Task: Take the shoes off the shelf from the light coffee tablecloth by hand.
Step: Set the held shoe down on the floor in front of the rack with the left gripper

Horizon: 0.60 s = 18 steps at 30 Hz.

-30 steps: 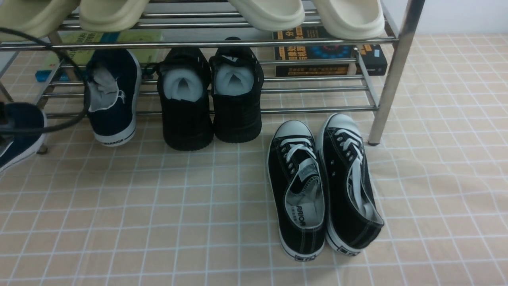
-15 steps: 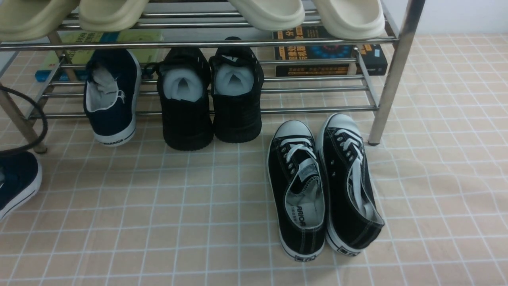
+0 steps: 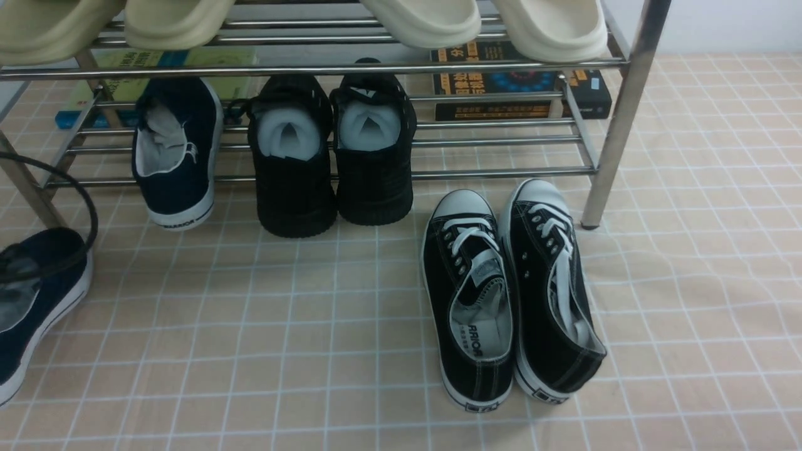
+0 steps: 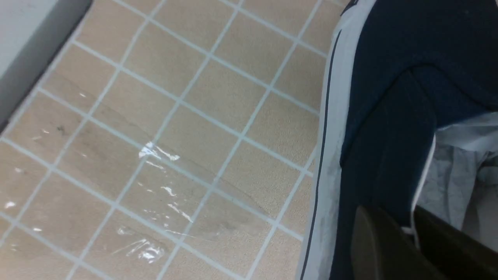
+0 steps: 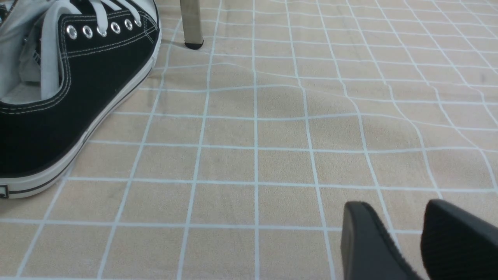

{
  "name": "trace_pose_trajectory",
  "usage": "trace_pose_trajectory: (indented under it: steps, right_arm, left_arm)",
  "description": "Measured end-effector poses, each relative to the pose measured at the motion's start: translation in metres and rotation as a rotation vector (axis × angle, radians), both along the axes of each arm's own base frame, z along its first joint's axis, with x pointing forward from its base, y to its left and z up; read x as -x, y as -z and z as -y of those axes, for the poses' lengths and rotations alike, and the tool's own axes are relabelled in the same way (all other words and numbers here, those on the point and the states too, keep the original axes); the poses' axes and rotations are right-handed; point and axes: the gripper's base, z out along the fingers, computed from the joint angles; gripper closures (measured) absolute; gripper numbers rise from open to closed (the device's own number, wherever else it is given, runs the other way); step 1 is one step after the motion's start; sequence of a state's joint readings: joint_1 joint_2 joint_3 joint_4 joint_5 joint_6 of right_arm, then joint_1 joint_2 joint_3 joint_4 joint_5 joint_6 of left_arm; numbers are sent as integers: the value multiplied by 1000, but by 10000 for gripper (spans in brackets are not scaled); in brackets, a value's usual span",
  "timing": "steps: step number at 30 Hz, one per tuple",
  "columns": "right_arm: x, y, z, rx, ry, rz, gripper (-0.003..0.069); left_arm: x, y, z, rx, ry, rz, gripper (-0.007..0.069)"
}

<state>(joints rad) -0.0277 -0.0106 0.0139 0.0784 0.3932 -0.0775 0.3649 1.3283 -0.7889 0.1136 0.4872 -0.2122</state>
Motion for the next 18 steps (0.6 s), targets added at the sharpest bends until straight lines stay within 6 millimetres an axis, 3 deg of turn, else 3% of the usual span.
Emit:
trace_pose_trajectory:
  steps: [3,10,16,18]
  right_arm:
    - [0,0,0,0,0,0,419]
    - [0,0,0,0,0,0,419]
    - [0,0,0,0,0,0,419]
    - [0,0,0,0,0,0,419]
  left_arm:
    - [-3,11,-1,7,4,-32,574]
    - [-4,14,-6,-49,36,-59,552]
    - [-5,10,-8,-75,47,-76,460]
    - [-8,1,-10,-77,30,-72,410]
